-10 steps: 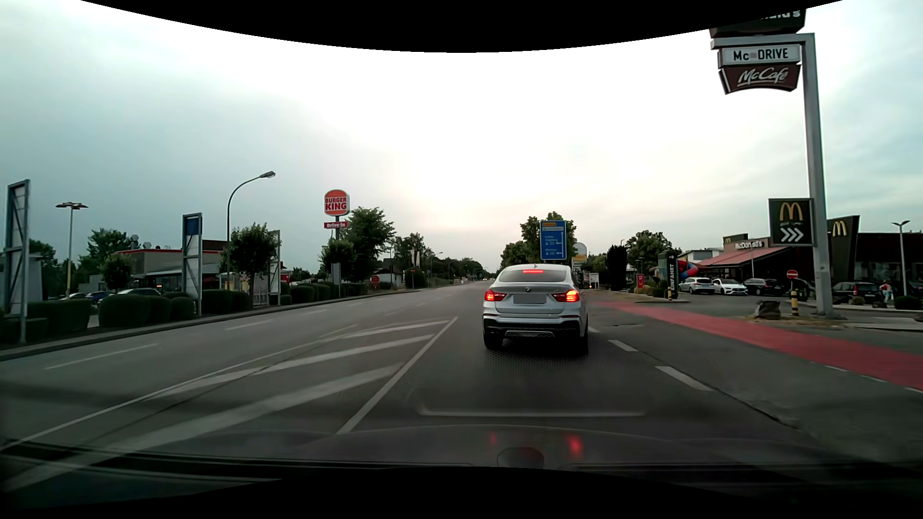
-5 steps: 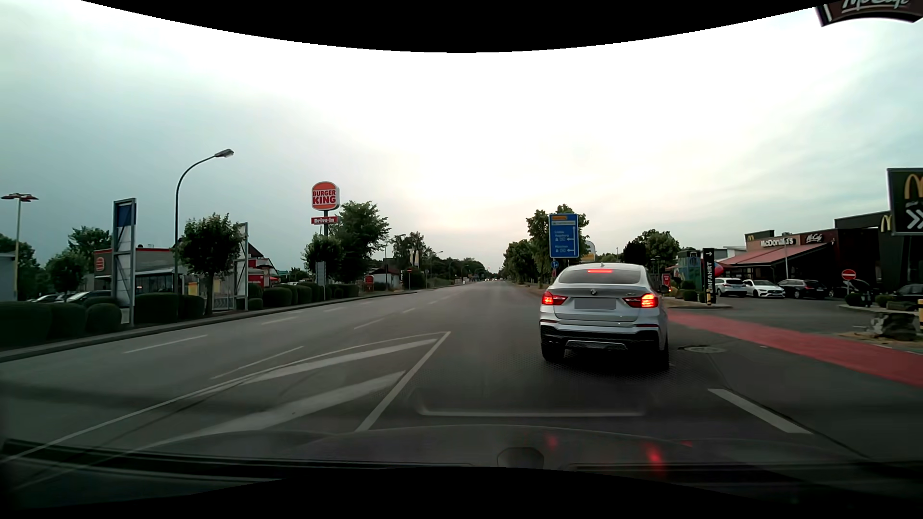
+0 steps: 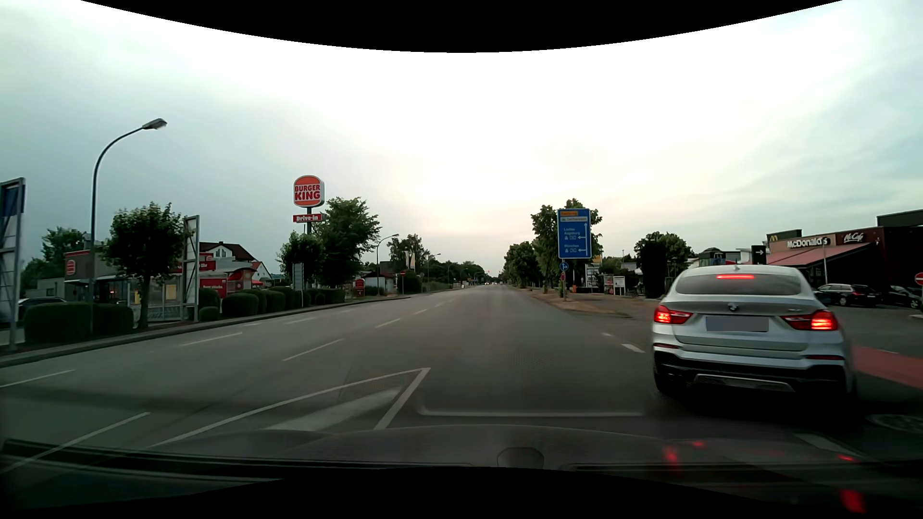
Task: Follow the waypoints while adhering to traffic rules and regulations
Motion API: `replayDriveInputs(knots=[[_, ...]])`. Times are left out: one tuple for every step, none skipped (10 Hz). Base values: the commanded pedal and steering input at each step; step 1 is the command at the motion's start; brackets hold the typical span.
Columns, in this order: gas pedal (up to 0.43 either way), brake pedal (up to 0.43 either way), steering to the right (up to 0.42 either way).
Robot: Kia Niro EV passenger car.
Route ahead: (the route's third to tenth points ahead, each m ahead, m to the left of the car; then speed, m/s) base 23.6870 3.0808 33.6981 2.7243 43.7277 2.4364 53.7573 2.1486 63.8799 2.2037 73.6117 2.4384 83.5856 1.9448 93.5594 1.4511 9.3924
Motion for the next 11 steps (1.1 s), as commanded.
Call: replayDriveInputs(knots=[[0.358,0.006,0.018],[0.358,0.006,0.016],[0.358,0.006,0.013],[0.358,0.006,0.009],[0.358,0.006,0.009],[0.358,0.006,0.008],[0.358,0.006,0.008],[0.358,0.006,0.007],[0.358,0.006,0.007],[0.358,0.006,0.007],[0.358,0.006,0.007]])
